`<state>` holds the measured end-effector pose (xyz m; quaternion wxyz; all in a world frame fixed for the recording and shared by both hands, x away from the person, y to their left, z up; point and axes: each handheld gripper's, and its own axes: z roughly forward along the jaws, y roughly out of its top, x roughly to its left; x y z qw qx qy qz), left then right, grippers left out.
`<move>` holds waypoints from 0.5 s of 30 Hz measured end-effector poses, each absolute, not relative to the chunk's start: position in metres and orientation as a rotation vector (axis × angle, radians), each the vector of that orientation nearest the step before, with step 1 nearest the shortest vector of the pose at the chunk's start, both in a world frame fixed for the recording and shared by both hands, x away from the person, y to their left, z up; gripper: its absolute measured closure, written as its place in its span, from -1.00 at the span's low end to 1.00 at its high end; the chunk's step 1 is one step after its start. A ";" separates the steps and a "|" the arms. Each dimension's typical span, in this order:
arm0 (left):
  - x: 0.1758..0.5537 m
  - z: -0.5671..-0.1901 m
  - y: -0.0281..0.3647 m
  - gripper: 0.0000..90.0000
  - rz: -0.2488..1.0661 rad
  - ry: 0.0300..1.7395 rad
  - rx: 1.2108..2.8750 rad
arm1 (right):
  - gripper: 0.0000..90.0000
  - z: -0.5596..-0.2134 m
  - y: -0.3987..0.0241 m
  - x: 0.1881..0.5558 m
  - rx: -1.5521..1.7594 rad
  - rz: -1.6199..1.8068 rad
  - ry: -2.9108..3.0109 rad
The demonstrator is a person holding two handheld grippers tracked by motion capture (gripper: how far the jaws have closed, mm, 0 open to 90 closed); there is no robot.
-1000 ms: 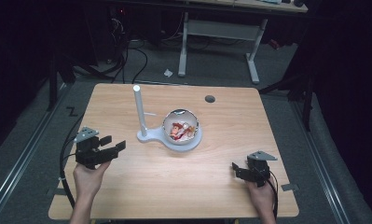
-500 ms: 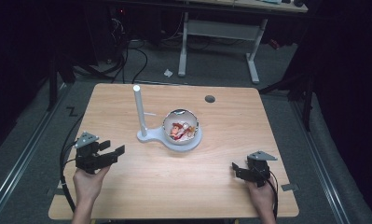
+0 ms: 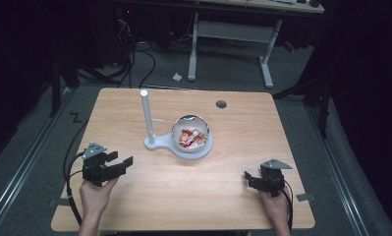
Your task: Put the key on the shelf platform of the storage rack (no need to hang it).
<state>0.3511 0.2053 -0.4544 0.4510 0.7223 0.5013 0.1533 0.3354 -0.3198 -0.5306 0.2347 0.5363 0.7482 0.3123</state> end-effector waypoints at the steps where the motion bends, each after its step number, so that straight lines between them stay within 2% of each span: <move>1: 0.351 -0.455 0.205 -0.23 0.379 1.239 1.785 | -0.39 -0.531 -0.320 0.335 1.472 0.857 2.053; 15: 0.350 -0.468 0.202 -0.24 0.353 1.248 1.790 | -0.39 -0.531 -0.320 0.335 1.472 0.857 2.053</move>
